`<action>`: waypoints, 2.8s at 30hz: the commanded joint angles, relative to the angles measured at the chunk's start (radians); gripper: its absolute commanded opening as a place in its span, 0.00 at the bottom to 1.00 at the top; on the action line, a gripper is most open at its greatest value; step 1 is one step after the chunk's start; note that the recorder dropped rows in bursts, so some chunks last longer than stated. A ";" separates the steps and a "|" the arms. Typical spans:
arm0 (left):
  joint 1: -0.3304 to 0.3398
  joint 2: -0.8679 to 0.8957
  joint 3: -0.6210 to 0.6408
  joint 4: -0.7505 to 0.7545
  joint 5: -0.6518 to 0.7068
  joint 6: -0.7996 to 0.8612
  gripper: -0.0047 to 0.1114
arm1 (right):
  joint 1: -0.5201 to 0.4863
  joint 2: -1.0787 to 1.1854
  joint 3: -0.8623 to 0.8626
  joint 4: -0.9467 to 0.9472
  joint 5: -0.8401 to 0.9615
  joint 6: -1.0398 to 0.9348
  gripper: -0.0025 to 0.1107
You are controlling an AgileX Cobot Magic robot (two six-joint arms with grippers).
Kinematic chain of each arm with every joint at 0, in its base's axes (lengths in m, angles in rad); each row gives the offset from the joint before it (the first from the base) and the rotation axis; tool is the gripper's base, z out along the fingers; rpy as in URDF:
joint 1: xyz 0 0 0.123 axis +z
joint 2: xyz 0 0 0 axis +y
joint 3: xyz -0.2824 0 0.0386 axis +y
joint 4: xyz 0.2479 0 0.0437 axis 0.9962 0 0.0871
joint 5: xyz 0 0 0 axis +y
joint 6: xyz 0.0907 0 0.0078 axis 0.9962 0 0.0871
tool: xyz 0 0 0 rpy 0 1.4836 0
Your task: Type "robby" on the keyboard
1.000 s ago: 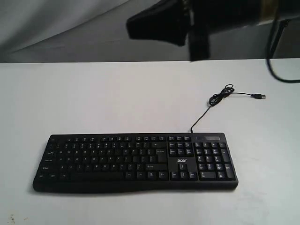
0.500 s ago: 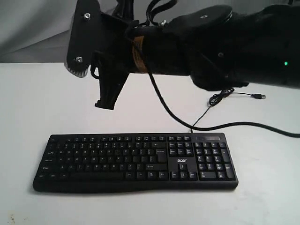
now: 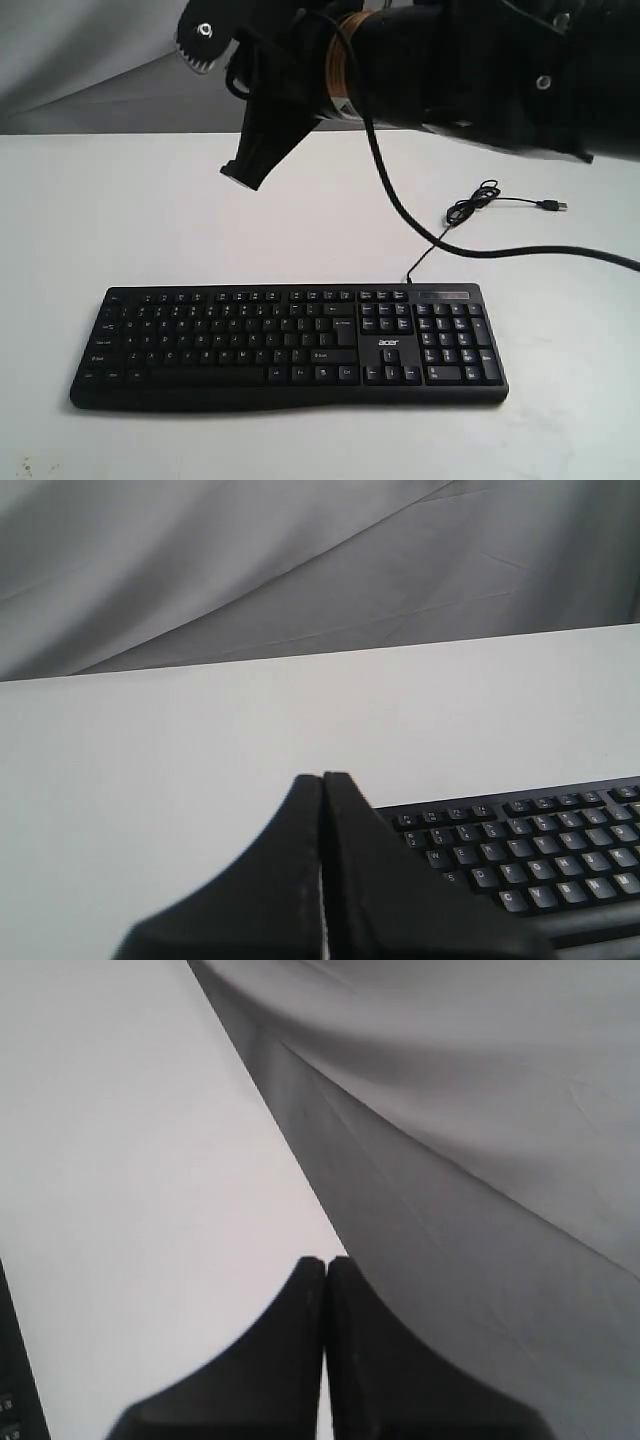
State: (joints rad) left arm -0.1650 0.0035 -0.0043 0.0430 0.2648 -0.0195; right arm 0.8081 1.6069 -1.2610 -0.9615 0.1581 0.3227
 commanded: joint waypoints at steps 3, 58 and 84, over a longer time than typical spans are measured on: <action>-0.006 -0.003 0.004 0.005 -0.005 -0.003 0.04 | -0.004 -0.079 0.003 0.269 0.082 -0.260 0.02; -0.006 -0.003 0.004 0.005 -0.005 -0.003 0.04 | -0.040 0.664 -0.474 1.629 0.529 -1.585 0.02; -0.006 -0.003 0.004 0.005 -0.005 -0.003 0.04 | -0.006 0.688 -0.474 1.589 0.473 -1.542 0.02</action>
State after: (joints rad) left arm -0.1650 0.0035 -0.0043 0.0430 0.2648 -0.0195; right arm 0.8052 2.2946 -1.7275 0.6401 0.6357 -1.2317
